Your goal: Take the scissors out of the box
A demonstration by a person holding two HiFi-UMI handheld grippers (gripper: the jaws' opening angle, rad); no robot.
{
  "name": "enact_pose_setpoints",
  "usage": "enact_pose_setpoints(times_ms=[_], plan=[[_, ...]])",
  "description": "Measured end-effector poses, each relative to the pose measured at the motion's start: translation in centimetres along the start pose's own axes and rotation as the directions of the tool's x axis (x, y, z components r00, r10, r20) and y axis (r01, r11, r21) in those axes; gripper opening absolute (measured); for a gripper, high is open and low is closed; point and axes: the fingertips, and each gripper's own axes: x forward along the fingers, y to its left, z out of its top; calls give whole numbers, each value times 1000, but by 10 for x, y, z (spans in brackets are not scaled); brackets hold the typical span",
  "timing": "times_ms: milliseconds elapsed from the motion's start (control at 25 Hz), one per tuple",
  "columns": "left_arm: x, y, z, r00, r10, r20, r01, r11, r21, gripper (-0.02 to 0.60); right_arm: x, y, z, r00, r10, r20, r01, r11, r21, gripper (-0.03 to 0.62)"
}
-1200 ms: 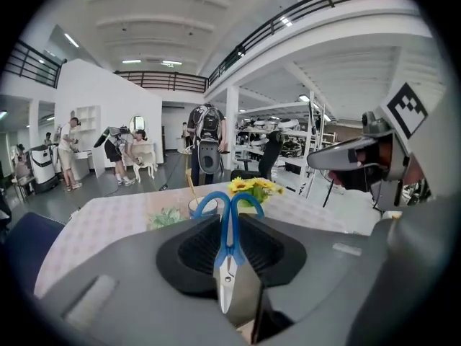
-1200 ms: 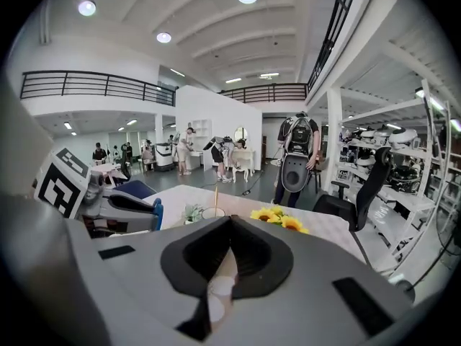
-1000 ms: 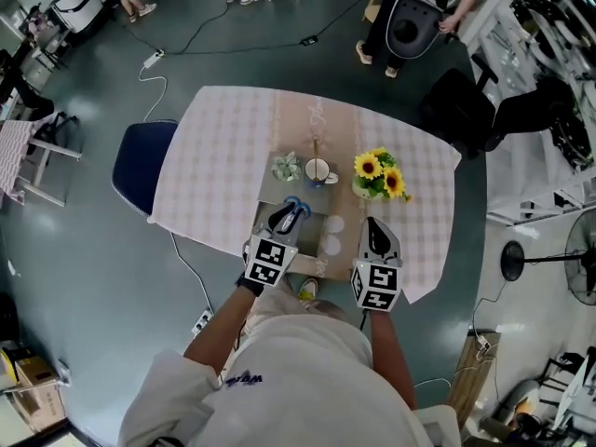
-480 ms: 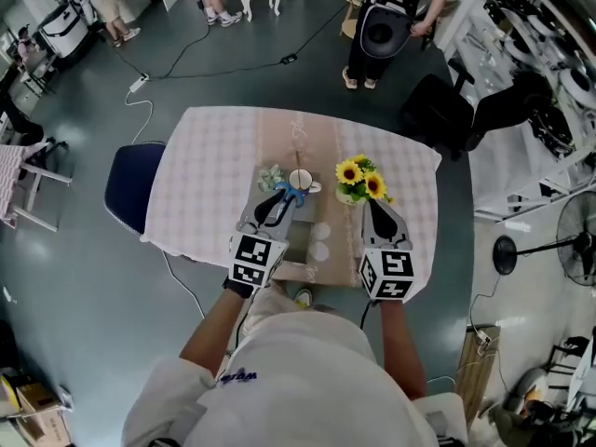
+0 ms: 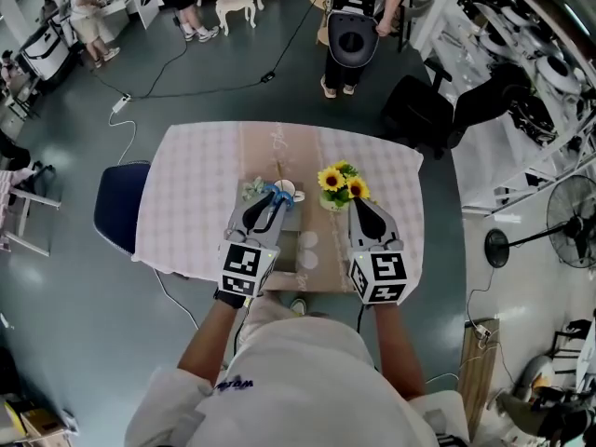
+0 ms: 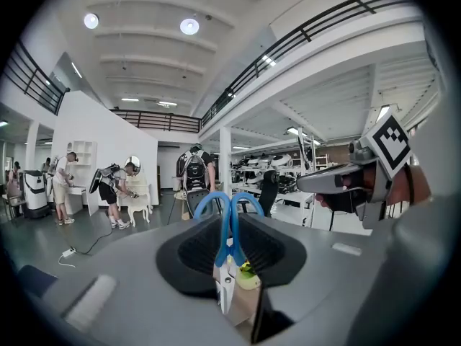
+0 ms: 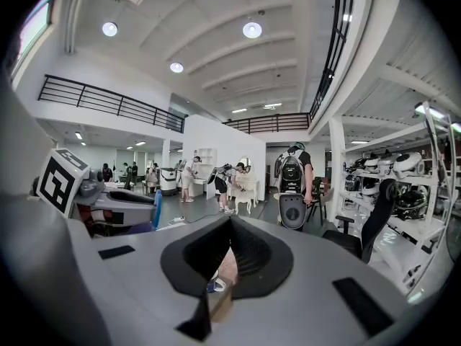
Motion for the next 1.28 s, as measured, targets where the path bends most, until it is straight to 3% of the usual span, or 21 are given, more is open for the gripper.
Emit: enact_pose_setpoints(times_ms=[680,880,1280], plan=[[-5,-7,2,999,-29,-17,29,999,17,86,-18,-8,3,999,-37,33,35,999,40,5],[-7,-15,10,999,-29,-17,31,996,82,86,-26,-12,3,998,-48,30,47,998,48,5],[-12,-23,16,998,-58,0,58,996,74,86,-34,-7,4,998,-43,37,41,999,34,5]])
